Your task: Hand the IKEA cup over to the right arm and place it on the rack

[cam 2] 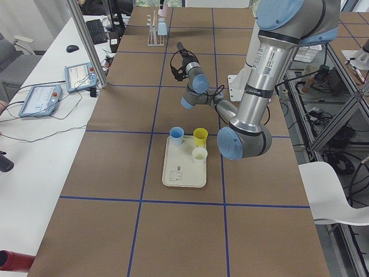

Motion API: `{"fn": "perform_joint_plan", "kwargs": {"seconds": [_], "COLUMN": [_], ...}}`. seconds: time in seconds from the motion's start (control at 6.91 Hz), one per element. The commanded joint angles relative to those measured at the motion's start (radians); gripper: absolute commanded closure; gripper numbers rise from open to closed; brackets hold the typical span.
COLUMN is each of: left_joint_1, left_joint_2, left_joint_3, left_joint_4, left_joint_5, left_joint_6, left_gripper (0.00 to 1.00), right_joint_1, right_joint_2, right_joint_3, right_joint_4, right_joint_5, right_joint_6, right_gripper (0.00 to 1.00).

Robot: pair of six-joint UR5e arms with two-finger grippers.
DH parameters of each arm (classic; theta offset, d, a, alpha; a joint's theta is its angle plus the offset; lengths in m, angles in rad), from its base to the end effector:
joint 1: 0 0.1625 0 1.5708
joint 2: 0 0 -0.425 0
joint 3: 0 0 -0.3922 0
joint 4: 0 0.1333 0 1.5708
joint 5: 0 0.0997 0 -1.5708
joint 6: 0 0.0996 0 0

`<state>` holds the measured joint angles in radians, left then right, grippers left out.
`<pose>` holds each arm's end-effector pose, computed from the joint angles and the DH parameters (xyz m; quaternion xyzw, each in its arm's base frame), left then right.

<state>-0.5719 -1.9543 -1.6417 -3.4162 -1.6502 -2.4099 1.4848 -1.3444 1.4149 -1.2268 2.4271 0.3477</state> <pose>0.3686 -0.3864 0.2440 -0.1376 0.9017 -0.2371 0.3343 0.0060 -0.6069 0.5686 0.0954 -0.4371 0.0315 0.8938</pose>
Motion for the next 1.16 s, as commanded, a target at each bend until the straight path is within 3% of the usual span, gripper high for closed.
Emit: {"fn": "perform_joint_plan", "kwargs": {"seconds": [0.0, 0.87, 1.01], "left_joint_1": [0.003, 0.003, 0.003], "left_joint_2": [-0.002, -0.005, -0.006], "left_joint_3": [0.0, 0.002, 0.002], "left_joint_4": [0.0, 0.0, 0.0], "left_joint_5": [0.001, 0.001, 0.001], "left_joint_6": [0.0, 0.0, 0.0], "left_gripper": [0.09, 0.09, 0.09], "right_joint_1": [-0.005, -0.024, -0.031], "right_joint_2": [0.027, 0.062, 0.062], "right_joint_3": [-0.048, -0.102, -0.105], "right_joint_4": [0.001, 0.0, 0.001], "right_joint_5": [-0.003, -0.003, -0.008], "right_joint_6": [-0.021, -0.035, -0.035], "right_gripper": [1.0, 1.0, 0.7]}}
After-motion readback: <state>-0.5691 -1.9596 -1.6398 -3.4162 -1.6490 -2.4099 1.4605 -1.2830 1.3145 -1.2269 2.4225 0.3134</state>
